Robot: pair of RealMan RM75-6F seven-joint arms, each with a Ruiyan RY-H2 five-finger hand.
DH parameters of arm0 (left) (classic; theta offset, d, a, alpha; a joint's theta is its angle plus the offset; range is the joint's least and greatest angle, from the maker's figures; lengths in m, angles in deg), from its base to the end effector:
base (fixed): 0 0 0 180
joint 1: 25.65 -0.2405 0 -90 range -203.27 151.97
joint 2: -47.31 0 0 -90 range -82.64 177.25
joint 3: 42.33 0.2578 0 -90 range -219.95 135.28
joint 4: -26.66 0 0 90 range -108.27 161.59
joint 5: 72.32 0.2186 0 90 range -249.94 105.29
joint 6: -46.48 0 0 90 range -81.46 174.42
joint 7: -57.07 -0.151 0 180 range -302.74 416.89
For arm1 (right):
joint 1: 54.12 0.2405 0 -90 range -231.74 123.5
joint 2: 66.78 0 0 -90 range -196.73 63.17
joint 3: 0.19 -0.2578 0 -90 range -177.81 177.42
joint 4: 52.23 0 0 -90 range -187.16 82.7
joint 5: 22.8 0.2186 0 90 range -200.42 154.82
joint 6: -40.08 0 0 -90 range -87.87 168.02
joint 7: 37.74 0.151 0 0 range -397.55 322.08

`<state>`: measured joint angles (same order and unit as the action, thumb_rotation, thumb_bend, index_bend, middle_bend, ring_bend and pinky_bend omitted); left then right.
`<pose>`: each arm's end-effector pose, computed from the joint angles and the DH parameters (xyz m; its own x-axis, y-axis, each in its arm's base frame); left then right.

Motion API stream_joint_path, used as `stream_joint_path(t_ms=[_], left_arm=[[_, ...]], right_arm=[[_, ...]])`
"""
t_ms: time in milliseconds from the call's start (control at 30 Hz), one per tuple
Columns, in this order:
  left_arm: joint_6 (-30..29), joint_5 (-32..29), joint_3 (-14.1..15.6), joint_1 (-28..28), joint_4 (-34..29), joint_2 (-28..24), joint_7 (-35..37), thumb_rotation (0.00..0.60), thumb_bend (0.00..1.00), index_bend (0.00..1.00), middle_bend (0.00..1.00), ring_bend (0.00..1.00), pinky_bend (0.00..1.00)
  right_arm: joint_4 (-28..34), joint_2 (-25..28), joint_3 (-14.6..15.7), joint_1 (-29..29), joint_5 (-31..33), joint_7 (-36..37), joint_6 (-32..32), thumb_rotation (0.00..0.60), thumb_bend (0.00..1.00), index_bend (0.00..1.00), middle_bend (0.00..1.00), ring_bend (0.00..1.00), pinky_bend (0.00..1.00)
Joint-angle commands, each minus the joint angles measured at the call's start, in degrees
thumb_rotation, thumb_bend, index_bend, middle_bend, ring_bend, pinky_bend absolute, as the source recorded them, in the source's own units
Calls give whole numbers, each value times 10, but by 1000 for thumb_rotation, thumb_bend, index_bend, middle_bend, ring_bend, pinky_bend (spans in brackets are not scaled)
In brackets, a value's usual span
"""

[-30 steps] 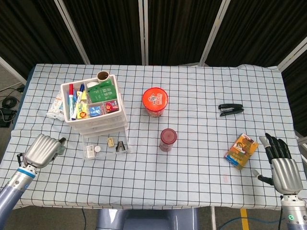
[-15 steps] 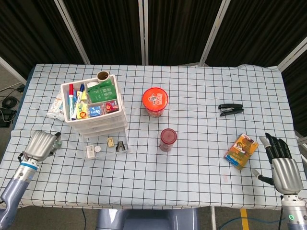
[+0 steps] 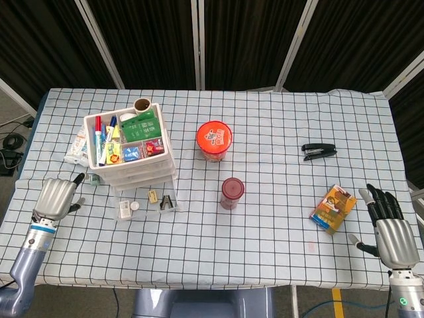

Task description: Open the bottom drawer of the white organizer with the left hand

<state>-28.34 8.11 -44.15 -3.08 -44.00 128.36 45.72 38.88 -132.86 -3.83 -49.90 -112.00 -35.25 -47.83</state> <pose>-0.3092 0.2921 0.0694 0.6378 0.0153 0.7700 0.7597 -0.1771 -0.6257 -0.3074 -0.1879 0.1484 0.3437 0.0530 0.9376 -0.9363 -0.0575 0.3465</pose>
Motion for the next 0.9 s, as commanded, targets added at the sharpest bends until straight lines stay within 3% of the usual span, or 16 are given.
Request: stream_joint_path(t_ms=[33,167,267,467,533,633,900], left_arm=[[-38,21,2,-18,7,7,21,600,228,294,964,963,835],[-100,50,8,-46,2,10,41,600,201,256,867,880,753],[-185,92,24,-85,-24,11,31,600,171,191,692,736,619],[-226,113,48,-127,-80,6,6,600,74,54,189,280,339],[-225,113,55,-137,-96,3,-8,600,19,1,31,77,169],[-218,108,61,-147,-118,-4,-29,600,0,0,0,0,18],[-223,94,63,-178,-189,-28,-70,600,0,0,0,0,0]], right_arm=[[0,-1,0,0,0,-2,0,600,52,17,0,0,0],[-1,-3,1,1,0,-7,3,600,51,17,0,0,0],[-3,-5,3,2,-6,-11,3,600,52,17,0,0,0],[-21,-8,4,5,-28,-9,-10,600,50,18,0,0,0],[-30,-12,3,5,-35,-9,-17,600,46,17,0,0,0],[-39,-15,3,5,-40,-12,-24,600,35,11,0,0,0],[-58,-24,-1,7,-47,-20,-35,600,28,0,0,0,0]])
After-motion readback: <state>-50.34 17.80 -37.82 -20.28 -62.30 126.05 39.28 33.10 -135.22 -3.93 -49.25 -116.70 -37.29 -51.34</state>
